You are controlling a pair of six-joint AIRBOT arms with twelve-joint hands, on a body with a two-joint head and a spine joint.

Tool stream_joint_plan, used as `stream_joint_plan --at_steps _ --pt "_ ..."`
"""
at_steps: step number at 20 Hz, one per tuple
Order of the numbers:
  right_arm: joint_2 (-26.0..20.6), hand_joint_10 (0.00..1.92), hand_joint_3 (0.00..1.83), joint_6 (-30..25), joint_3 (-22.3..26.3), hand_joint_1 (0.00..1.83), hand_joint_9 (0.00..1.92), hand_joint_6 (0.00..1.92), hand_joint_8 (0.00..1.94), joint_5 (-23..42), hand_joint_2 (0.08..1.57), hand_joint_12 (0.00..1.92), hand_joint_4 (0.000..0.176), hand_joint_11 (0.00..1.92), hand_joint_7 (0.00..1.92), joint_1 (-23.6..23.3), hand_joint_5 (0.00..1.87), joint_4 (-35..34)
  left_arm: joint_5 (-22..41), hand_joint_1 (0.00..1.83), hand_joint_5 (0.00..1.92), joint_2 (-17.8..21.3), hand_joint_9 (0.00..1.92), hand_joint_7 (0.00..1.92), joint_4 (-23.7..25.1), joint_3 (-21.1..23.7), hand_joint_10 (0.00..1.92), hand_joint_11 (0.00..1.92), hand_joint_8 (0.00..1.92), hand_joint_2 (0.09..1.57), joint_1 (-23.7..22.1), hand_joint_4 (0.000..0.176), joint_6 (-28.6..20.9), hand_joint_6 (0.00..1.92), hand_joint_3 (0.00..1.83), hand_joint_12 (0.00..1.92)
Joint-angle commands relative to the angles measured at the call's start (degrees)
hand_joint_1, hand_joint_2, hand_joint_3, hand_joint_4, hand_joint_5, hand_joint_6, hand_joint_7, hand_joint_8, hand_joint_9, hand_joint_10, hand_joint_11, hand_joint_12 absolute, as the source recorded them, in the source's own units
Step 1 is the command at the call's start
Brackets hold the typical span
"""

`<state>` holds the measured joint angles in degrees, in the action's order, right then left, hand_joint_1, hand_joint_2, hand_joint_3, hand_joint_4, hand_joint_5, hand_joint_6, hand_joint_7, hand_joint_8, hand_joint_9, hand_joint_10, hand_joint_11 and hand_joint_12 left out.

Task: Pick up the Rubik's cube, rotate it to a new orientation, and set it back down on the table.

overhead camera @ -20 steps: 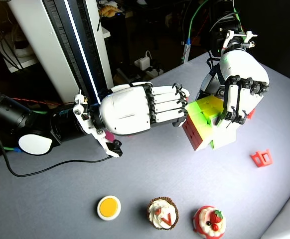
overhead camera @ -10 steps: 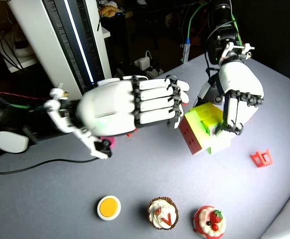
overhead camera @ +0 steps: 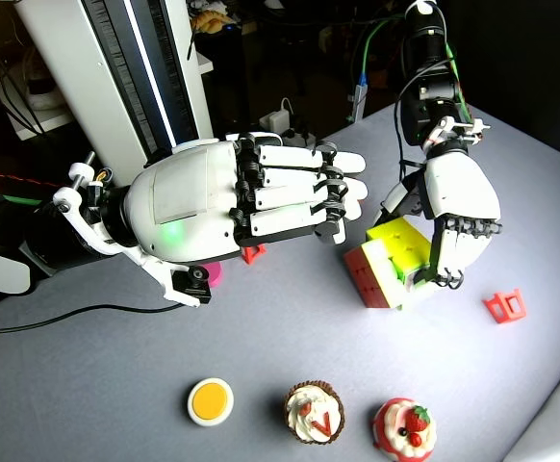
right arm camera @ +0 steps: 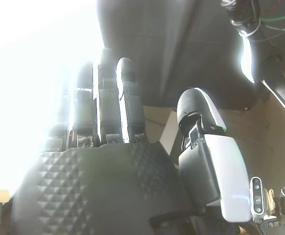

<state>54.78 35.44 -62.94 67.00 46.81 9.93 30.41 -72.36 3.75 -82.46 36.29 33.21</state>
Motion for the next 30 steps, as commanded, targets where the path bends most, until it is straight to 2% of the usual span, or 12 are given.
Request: stream_joint_plan --at_steps 1,3,4,5,6,8,10,12,16,24,27,30 --pt "-0.1 0.98 0.0 -0.3 0.0 0.0 0.13 0.01 0.07 7.2 1.32 1.5 0.0 0.0 0.51 -0.6 0.47 -1.9 5.4 1.16 0.57 -0.2 0.86 0.74 -0.3 -0.2 1.92 0.94 1.74 1.06 -0.1 0.0 -0.2 1.79 0.54 1.92" --pt "-0.3 0.99 0.0 -0.3 0.0 0.0 0.12 0.0 0.07 7.4 1.33 1.46 0.0 0.0 0.51 -0.3 0.45 -2.3 5.6 1.09 0.56 0.1 0.52 0.66 -0.4 -0.1 1.45 0.5 1.49 1.31 0.3 0.016 -0.3 1.62 0.02 1.86" --pt "-0.3 0.99 0.0 -0.3 0.0 0.0 0.12 0.0 0.07 7.4 1.33 1.46 0.0 0.0 0.51 -0.3 0.45 -2.4 5.8 1.09 0.56 0.3 0.52 0.66 -0.4 0.0 1.45 0.5 1.49 1.31 0.4 0.016 -0.3 1.62 0.02 1.86" --pt "-0.3 0.94 0.0 -0.3 0.0 0.0 0.14 0.0 0.07 7.5 1.33 1.4 0.0 0.0 0.5 -0.2 0.46 -2.6 6.1 1.07 0.32 0.6 0.32 0.37 -0.5 0.2 1.46 0.29 0.94 1.21 0.8 0.003 -0.5 0.82 0.0 1.92" --pt "-0.3 0.94 0.0 -0.3 0.0 0.0 0.14 0.0 0.07 7.6 1.33 1.4 0.0 0.0 0.5 -0.1 0.46 -2.7 6.3 1.07 0.32 0.8 0.32 0.37 -0.6 0.3 1.46 0.29 0.94 1.21 1.0 0.003 -0.5 0.82 0.0 1.92" --pt "-0.4 0.93 0.0 -0.3 0.0 0.0 0.18 0.01 0.07 7.7 1.33 1.36 0.0 0.0 0.51 0.0 0.46 -2.9 6.5 1.0 0.29 1.2 0.21 0.3 -0.6 0.6 1.4 0.19 0.71 1.17 1.4 0.053 -0.5 0.51 0.0 1.92" --pt "-0.4 0.95 0.0 -0.3 0.0 0.0 0.19 0.0 0.07 7.7 1.32 1.42 0.0 0.0 0.52 0.1 0.46 -3.0 6.9 0.99 0.31 1.4 0.19 0.28 -0.6 0.8 1.37 0.14 0.63 1.14 1.8 0.057 -0.5 0.33 0.0 1.92" --pt "-0.4 0.94 0.0 -0.3 0.0 0.0 0.15 0.01 0.06 7.7 1.33 1.39 0.0 0.0 0.5 0.2 0.45 -3.1 7.6 0.97 0.29 2.1 0.08 0.27 -0.8 1.4 0.57 0.0 0.1 1.13 2.4 0.043 -0.6 0.07 0.0 1.37" --pt "-0.4 0.96 0.0 -0.3 0.0 0.0 0.12 0.0 0.06 7.7 1.34 1.35 0.0 0.0 0.5 0.5 0.45 -3.3 9.2 0.92 0.23 3.2 0.08 0.18 -0.9 2.4 0.1 0.0 0.0 1.12 3.4 0.063 -0.8 0.0 0.0 0.76" --pt "-0.4 0.89 0.0 -0.3 0.0 0.0 0.07 0.0 0.04 7.8 1.33 1.25 0.0 0.0 0.46 0.8 0.46 -3.6 13.9 0.84 0.11 5.9 0.0 0.0 1.1 6.3 0.0 0.0 0.0 1.07 5.9 0.072 -1.0 0.0 0.0 0.03" --pt "-0.4 0.78 0.0 -0.3 0.0 0.0 0.08 0.0 0.02 7.8 1.33 1.19 0.0 0.0 0.44 0.9 0.45 -3.7 15.2 0.86 0.1 7.2 0.0 0.0 3.8 8.3 0.0 0.0 0.0 1.07 6.2 0.059 -1.2 0.0 0.0 0.0" --pt "-0.4 0.79 0.0 -0.3 0.0 0.0 0.1 0.0 0.01 7.9 1.34 1.28 0.0 0.0 0.44 0.9 0.43 -3.8 14.6 0.82 0.08 8.3 0.0 0.0 7.2 9.7 0.0 0.0 0.0 1.07 6.3 0.076 -1.7 0.02 0.0 0.0"
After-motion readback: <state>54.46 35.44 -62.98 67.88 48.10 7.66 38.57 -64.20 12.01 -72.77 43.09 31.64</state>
